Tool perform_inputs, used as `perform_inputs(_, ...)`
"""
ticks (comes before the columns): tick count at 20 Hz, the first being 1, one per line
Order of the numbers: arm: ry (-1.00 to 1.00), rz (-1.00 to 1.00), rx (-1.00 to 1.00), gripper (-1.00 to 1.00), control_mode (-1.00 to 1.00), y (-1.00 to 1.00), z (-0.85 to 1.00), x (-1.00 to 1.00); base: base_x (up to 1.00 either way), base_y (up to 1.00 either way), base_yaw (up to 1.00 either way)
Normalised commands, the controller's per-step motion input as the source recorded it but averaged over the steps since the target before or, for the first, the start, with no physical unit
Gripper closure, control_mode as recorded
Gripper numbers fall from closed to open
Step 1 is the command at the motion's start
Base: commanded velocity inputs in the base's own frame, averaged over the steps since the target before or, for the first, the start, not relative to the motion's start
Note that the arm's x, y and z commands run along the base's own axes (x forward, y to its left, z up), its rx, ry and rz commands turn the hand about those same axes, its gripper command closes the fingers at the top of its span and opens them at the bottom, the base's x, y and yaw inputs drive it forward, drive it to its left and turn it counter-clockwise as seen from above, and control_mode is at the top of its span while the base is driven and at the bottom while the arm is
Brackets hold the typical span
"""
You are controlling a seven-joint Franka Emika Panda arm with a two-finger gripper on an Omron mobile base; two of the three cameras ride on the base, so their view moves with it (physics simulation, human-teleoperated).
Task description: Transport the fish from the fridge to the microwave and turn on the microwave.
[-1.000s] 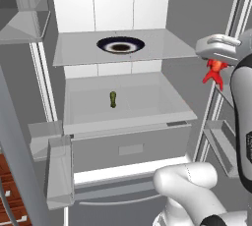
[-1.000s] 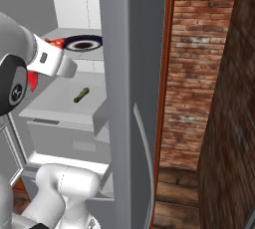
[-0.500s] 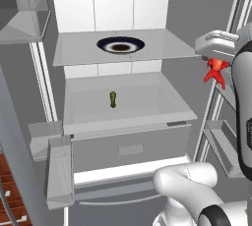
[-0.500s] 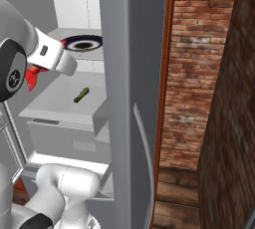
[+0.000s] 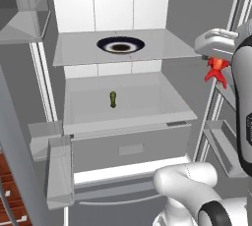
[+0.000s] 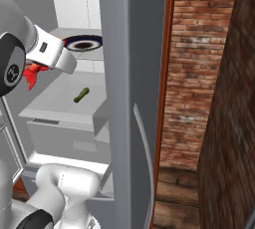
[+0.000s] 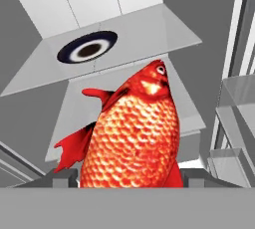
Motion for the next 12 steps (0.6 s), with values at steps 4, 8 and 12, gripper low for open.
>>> perform_inputs(4,0.0,0.0,0.0,1.0,1.0,0.0,0.0,0.0,-0.36,0.0,0.0)
perform_inputs(8,0.0,0.0,0.0,1.0,1.0,0.0,0.0,0.0,-0.49,0.0,0.0)
perform_inputs(12,0.0,0.0,0.0,1.0,1.0,0.0,0.0,0.0,-0.48,0.0,0.0)
